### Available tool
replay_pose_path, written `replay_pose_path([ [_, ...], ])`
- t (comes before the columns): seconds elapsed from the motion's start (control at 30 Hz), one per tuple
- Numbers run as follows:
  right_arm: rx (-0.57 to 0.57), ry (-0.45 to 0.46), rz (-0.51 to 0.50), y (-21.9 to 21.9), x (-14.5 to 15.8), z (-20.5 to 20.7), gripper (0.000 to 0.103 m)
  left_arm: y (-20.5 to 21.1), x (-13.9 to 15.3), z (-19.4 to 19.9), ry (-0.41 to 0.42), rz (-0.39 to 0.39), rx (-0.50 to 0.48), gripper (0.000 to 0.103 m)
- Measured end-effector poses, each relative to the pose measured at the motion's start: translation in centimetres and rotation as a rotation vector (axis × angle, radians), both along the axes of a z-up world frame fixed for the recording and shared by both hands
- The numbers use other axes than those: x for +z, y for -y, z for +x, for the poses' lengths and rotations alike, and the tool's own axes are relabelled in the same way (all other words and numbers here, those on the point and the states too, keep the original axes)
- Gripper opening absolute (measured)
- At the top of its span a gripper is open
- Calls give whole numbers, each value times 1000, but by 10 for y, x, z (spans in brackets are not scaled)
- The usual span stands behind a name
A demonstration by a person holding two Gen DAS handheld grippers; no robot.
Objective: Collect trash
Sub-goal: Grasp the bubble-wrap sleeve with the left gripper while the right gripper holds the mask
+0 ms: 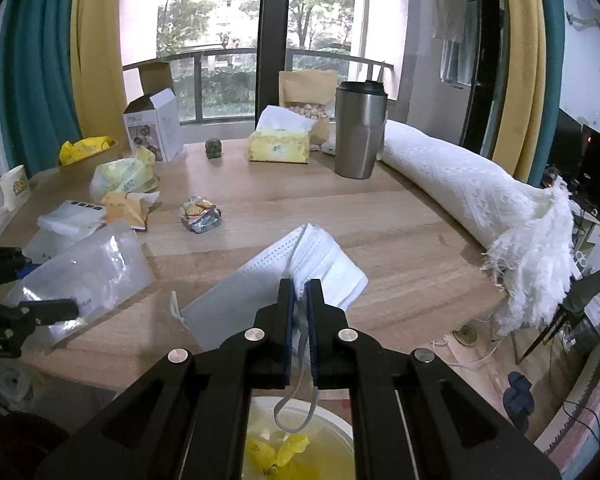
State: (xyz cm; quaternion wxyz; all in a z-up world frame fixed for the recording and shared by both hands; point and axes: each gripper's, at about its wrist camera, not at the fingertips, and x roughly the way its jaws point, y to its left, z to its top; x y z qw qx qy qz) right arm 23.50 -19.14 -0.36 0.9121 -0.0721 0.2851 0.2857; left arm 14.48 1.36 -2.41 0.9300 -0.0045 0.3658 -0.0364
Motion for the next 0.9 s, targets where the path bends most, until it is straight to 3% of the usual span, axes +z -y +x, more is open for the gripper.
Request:
replay_pose_path([
  [0.57, -57, -6, 15, 51, -9, -44, 7, 41, 18, -29, 79, 42, -63, 37],
  [0.9, -49, -108, 1, 73, -45, -55, 7, 72, 16, -37, 85, 67, -110, 36],
])
